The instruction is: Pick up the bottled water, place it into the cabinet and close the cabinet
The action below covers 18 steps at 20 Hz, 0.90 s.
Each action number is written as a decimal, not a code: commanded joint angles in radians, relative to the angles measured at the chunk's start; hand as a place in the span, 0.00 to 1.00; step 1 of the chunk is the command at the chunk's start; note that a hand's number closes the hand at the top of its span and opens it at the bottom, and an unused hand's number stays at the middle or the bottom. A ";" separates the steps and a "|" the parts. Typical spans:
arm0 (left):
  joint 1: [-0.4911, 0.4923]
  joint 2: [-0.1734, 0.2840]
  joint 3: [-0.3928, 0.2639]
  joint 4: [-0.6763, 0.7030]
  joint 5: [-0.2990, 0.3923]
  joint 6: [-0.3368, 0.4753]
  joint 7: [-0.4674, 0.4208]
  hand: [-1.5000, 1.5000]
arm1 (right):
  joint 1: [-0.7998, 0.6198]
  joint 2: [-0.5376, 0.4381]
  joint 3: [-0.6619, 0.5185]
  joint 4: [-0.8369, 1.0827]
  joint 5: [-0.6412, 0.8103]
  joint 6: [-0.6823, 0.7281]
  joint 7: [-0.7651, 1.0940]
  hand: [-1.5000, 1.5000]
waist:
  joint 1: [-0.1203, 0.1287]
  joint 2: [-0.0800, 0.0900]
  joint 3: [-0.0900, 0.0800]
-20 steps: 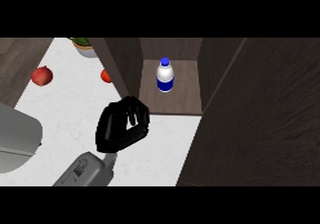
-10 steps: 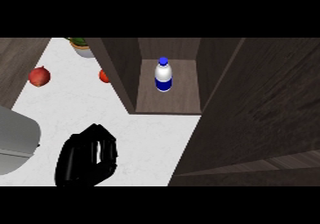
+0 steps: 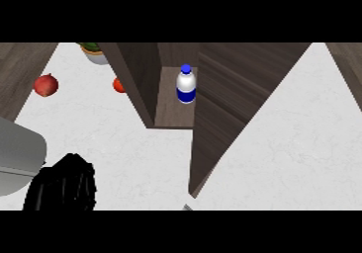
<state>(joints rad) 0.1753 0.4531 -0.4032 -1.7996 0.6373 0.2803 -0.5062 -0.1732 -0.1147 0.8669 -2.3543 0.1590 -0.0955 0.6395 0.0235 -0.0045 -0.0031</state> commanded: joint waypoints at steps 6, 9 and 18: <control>0.103 0.085 0.106 -0.037 0.054 -0.108 -0.035 1.00 | -0.313 0.106 0.029 0.194 0.078 -0.223 0.068 1.00 | 0.015 0.002 -0.001; 0.151 0.101 0.099 -0.067 0.059 -0.140 -0.039 1.00 | -0.348 0.105 -0.067 0.275 0.024 -0.269 0.044 1.00 | 0.034 0.007 0.000; 0.174 0.137 0.197 -0.041 0.101 -0.221 -0.053 1.00 | -0.586 0.113 -0.327 0.672 -0.319 -0.256 -0.131 1.00 | 0.027 0.015 0.003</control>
<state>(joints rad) 0.3447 0.5749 -0.2452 -1.8342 0.7188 0.0772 -0.5683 -0.6633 -0.0263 0.6309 -1.8791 -0.0274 -0.3712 0.6012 0.0487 0.0065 -0.0016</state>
